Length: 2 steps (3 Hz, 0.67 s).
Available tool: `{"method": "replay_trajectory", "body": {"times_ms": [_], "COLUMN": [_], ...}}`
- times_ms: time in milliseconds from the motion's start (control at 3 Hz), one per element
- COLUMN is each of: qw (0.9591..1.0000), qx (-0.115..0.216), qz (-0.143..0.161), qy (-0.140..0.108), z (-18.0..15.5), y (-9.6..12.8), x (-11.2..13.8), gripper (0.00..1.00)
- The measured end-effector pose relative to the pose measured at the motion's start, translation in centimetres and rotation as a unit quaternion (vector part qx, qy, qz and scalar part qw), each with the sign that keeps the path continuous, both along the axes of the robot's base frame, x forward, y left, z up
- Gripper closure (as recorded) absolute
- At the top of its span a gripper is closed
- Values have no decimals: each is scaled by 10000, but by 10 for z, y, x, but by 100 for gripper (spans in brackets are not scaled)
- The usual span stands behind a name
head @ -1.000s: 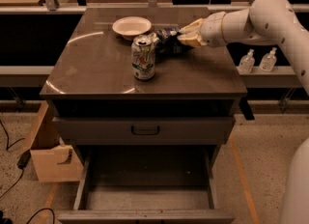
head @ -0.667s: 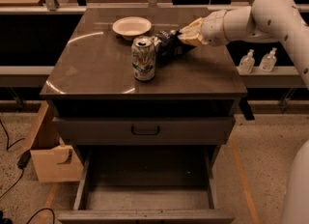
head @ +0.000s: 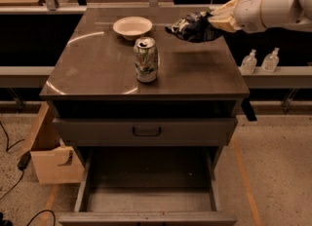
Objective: Place blue chip bag into middle drawer
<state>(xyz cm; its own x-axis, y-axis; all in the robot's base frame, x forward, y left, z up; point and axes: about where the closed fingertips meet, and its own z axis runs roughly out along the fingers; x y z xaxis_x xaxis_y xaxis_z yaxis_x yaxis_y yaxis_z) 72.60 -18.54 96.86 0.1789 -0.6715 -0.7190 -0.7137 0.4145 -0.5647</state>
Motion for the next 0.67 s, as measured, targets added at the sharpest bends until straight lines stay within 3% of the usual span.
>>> {"method": "replay_trajectory", "body": {"times_ms": [333,667], "qw": [9986,9968], "qx": [-353,-515], "qz": [-401,-542], "qy": [-47,274], "z": [19,25], "y": [-40,-59], "x": [-22,-66], "gripper": [100,100]}}
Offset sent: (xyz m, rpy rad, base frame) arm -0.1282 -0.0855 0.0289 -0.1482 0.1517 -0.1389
